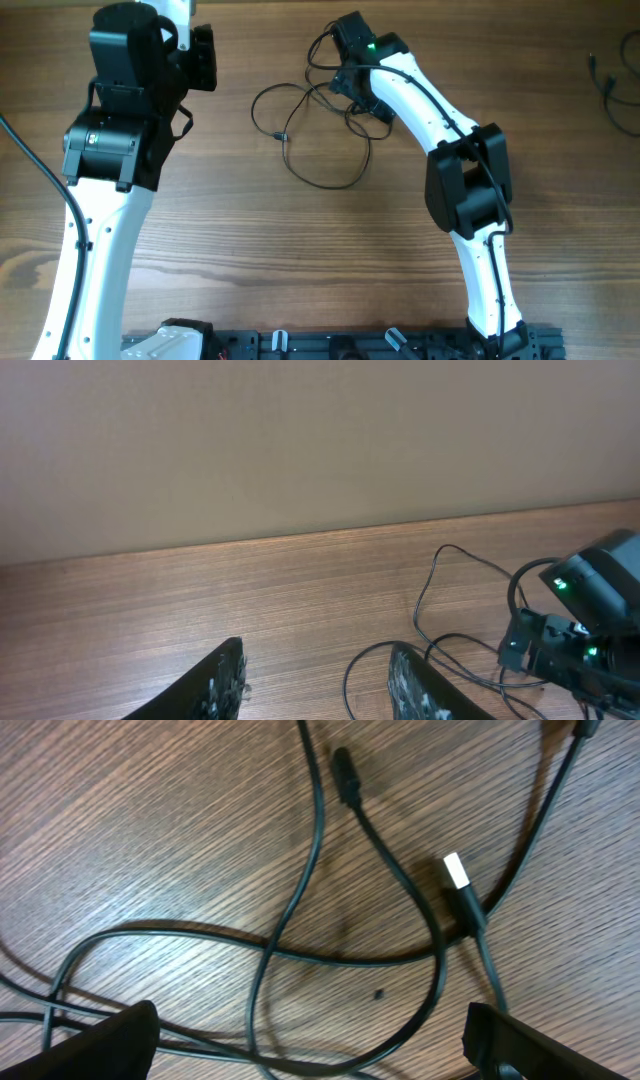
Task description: Untangle cables
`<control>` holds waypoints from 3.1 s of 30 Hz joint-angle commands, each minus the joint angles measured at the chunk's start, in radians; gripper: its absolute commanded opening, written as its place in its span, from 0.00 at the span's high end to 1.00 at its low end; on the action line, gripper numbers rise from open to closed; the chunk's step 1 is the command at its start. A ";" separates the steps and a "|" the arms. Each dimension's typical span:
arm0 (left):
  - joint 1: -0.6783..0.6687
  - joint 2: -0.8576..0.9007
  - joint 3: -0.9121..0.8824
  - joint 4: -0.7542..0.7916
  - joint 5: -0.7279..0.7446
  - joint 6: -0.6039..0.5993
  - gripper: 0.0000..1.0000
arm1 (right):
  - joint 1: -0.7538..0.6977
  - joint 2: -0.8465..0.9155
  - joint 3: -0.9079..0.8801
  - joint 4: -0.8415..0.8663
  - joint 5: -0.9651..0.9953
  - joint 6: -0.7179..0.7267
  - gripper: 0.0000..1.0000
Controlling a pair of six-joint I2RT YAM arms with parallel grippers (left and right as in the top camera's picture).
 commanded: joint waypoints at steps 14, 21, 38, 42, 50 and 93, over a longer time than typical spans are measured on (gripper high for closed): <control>0.008 0.005 -0.005 0.015 -0.006 -0.006 0.52 | 0.002 0.062 -0.009 0.032 0.000 0.014 0.82; 0.008 0.005 -0.005 0.001 -0.006 -0.006 0.51 | 0.002 0.061 -0.009 0.199 -0.112 -0.245 0.96; 0.008 0.005 -0.005 -0.011 -0.010 0.020 0.51 | -0.143 -0.110 0.056 0.307 -0.159 -0.354 0.96; 0.008 0.005 -0.005 -0.011 -0.010 0.020 0.52 | -0.181 -0.129 0.056 0.224 -0.158 -0.388 0.96; 0.008 0.005 -0.005 -0.011 -0.010 0.020 0.51 | -0.181 -0.122 0.046 0.182 -0.132 -0.400 0.95; 0.008 0.005 -0.005 -0.012 -0.009 0.020 0.50 | -0.088 0.076 0.043 0.230 -0.125 -0.428 0.38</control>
